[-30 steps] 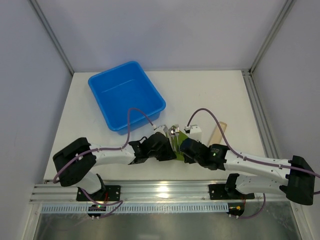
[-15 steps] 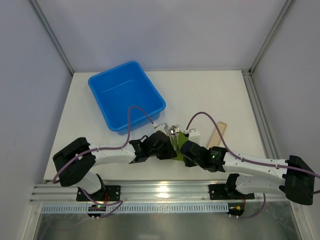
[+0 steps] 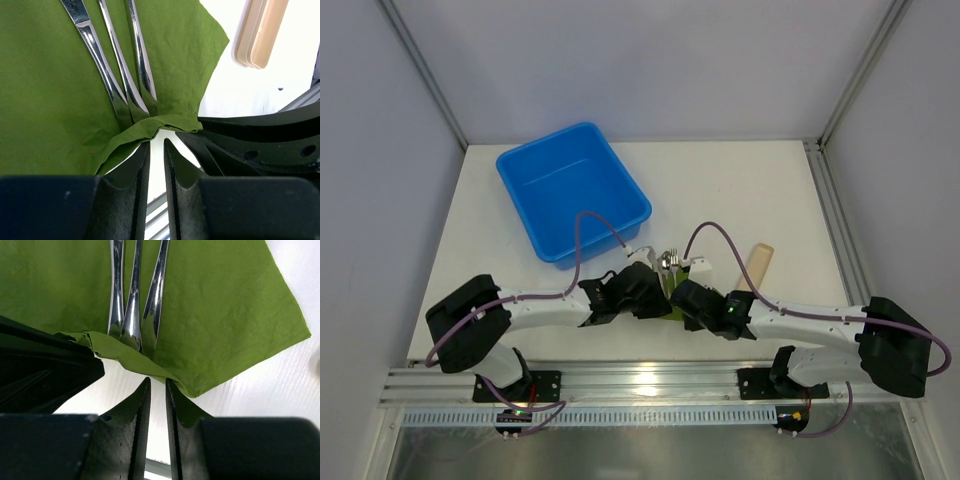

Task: Place the utensils on the paper napkin and roll it up
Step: Roll the napkin at the center of the board.

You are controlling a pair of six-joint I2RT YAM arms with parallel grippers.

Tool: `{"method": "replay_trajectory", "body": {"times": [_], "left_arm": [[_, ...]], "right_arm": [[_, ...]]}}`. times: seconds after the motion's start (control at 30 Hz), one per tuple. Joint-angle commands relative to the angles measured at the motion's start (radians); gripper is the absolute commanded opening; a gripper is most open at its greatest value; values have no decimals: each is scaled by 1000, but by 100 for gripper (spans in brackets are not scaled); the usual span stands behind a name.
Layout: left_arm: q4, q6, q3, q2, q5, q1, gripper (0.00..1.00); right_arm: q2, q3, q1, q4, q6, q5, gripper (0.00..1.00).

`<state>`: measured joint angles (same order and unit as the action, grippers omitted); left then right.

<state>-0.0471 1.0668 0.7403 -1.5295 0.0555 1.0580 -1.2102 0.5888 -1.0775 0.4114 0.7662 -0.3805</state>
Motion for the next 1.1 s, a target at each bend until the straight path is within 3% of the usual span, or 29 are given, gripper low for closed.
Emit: {"method": "replay_trajectory", "body": {"times": [0.0,0.3,0.63,0.8,1.07], "left_arm": [[1,-5,22,2,43,2,18],[26,-28,-7,64,58,2,16],[210,-64,-44,261,248,2,13],[234,-83,-6,210,238,-7,12],[127,-105,-5,80,170,-23,6]], "right_arm": [[-14,19,11,-60,-18,-64,22],[-52,43,39,-95,-77,-51,22],[-35,40,39,-82,-70,-20,22],[-5,37,39,-74,-71,-18,22],[9,46,39,-92,-84,18,22]]}}
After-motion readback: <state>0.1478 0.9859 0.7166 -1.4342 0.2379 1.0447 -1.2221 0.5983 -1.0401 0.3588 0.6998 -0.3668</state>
